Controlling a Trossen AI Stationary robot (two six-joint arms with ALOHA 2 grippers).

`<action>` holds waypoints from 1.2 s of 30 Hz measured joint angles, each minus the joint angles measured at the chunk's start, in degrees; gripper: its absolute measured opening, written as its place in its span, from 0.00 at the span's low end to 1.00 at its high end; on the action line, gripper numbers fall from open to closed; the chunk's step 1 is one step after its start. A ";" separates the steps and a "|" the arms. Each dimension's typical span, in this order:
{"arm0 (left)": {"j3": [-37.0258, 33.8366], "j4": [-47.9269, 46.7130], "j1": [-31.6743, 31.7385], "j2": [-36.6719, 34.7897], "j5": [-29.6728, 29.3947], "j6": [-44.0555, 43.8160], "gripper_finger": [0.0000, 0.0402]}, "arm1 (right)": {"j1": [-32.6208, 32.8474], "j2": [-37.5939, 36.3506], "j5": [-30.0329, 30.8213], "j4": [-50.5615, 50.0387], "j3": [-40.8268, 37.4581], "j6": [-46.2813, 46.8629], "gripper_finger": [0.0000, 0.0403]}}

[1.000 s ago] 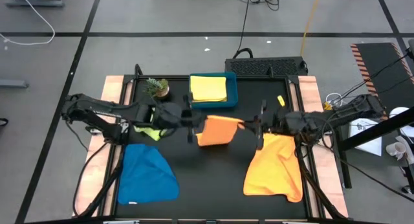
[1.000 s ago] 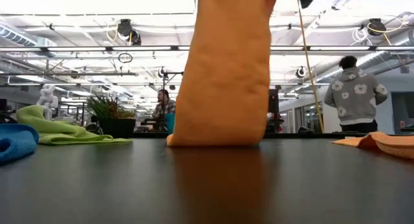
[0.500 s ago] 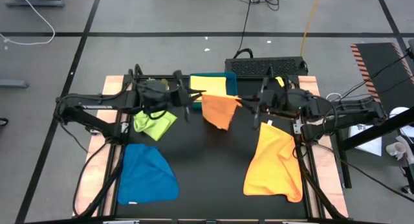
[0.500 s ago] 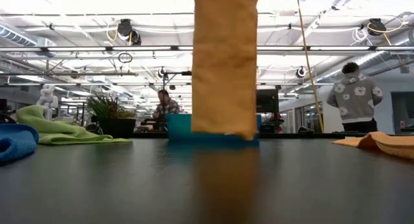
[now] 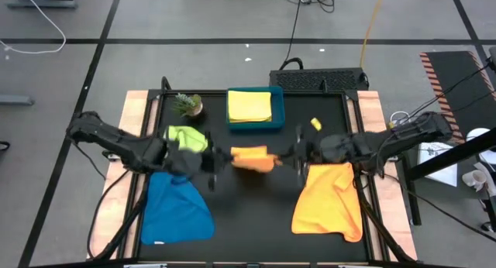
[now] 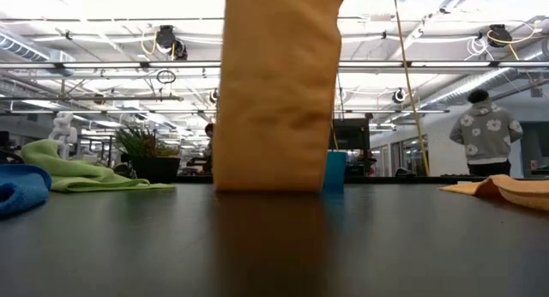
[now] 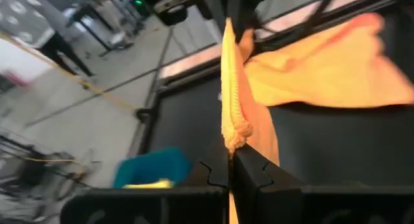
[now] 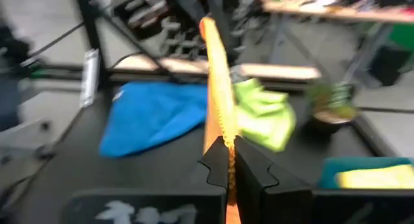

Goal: Fold microfiber towels
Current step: Fold the top orange microfiber cloth

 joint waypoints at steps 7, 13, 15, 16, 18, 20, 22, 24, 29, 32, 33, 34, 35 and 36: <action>-0.73 0.48 -12.18 6.49 -1.38 -12.47 0.00 | 9.52 8.40 -0.04 1.16 -0.02 6.70 0.00; -0.76 2.04 -17.30 17.54 0.43 -22.20 0.00 | 15.20 18.32 -0.09 1.57 -0.02 13.99 0.00; -0.82 2.85 -17.81 21.22 2.86 -24.77 0.00 | 16.40 21.83 -0.09 1.94 -0.02 16.02 0.00; -0.82 3.72 -17.94 22.78 4.03 -25.79 0.00 | 16.85 23.41 -0.15 2.38 -0.02 16.79 0.00; -0.82 4.74 -18.20 25.18 5.69 -27.45 0.00 | 17.50 26.41 -2.37 4.52 -0.07 17.68 0.00; -0.82 4.99 -18.44 26.16 6.54 -28.95 0.00 | 17.55 28.59 -5.44 7.12 -0.07 17.85 0.00; -0.82 5.41 -18.50 25.90 7.03 -29.39 0.00 | 17.27 29.58 -7.53 8.13 -0.07 17.56 0.00; -0.84 6.19 -18.71 24.35 7.05 -29.11 0.00 | 16.79 29.23 -7.51 7.54 -0.07 17.42 0.00; -0.75 13.02 -20.22 19.13 6.85 -25.84 0.00 | 15.95 25.24 -6.06 8.15 -0.02 14.28 0.00; -0.75 13.01 -20.92 17.89 6.79 -23.88 0.00 | 15.66 23.61 -5.66 8.65 0.00 11.83 0.00; -0.75 12.01 -20.90 17.83 6.64 -24.43 0.00 | 15.36 23.50 -5.68 8.63 0.00 11.58 0.00; -0.75 10.61 -20.90 17.83 6.25 -25.71 0.00 | 14.88 23.47 -5.68 8.55 0.00 11.43 0.00; -0.75 9.03 -20.77 17.95 6.11 -27.46 0.00 | 14.41 23.55 -5.60 8.13 -0.02 11.44 0.00; -0.77 7.60 -20.47 18.17 6.33 -29.32 0.00 | 13.97 23.72 -5.65 7.72 -0.02 11.55 0.00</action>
